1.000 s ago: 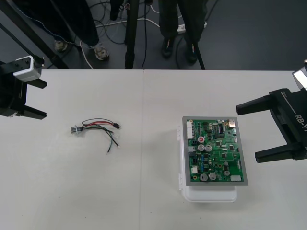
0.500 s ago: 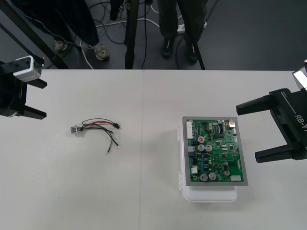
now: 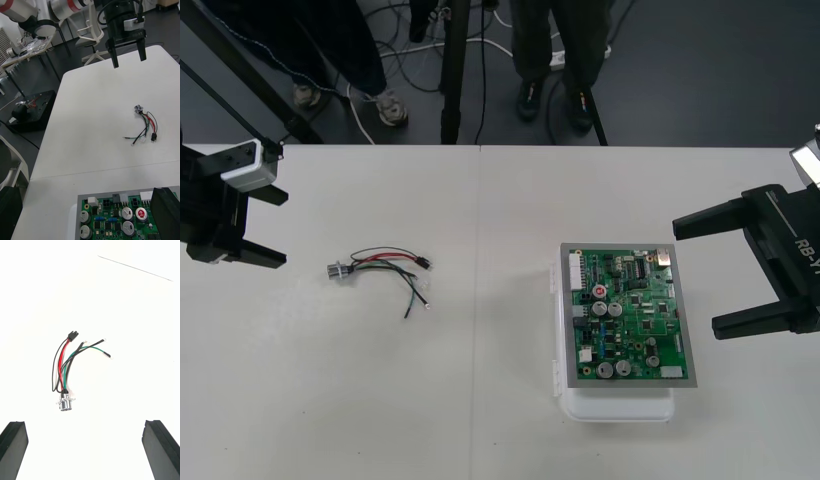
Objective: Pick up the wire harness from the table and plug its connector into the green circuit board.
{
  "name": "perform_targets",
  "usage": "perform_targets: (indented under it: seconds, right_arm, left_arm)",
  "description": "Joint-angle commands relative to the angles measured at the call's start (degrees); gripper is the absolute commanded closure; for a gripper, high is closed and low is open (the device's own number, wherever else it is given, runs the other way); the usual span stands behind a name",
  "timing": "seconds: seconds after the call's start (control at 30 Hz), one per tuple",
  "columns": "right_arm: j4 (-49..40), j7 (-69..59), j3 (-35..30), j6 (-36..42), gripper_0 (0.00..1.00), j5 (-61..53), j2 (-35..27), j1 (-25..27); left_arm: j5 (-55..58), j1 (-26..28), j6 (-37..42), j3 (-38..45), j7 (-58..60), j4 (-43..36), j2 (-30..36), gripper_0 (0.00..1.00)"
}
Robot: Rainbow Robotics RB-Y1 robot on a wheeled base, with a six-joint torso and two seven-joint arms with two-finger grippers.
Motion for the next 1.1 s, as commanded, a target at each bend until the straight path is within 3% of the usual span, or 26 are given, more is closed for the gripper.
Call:
perform_targets:
  seconds: [0.03, 0.33, 0.53, 0.73, 1.1]
  right_arm:
    - [-0.28, -0.69, -1.89, -0.35, 0.00, -0.55, -1.98, -1.11]
    - [-0.28, -0.69, -1.89, -0.35, 0.00, -0.55, -1.98, -1.11]
    - [-0.28, -0.69, -1.89, -0.35, 0.00, -0.55, -1.98, -1.11]
    - [-0.28, -0.69, -1.89, -0.35, 0.00, -0.55, -1.98, -1.11]
    - [-0.28, -0.69, -1.89, -0.35, 0.00, -0.55, -1.98, -1.11]
  left_arm:
    - [-0.49, 0.33, -1.86, -0.22, -1.71, -1.06, -0.47, 0.10]
    - [-10.95, -0.55, -1.86, -2.85, -0.13, -9.05, -0.29, 0.10]
    - [-13.41, -2.31, -1.86, -7.33, 1.01, -10.28, -0.20, 0.10]
    - [-21.15, -5.91, -1.60, -17.97, 1.19, -12.31, 1.20, 0.10]
    - [-33.98, -10.22, 7.54, -31.86, 2.24, -13.45, 2.78, 0.11]
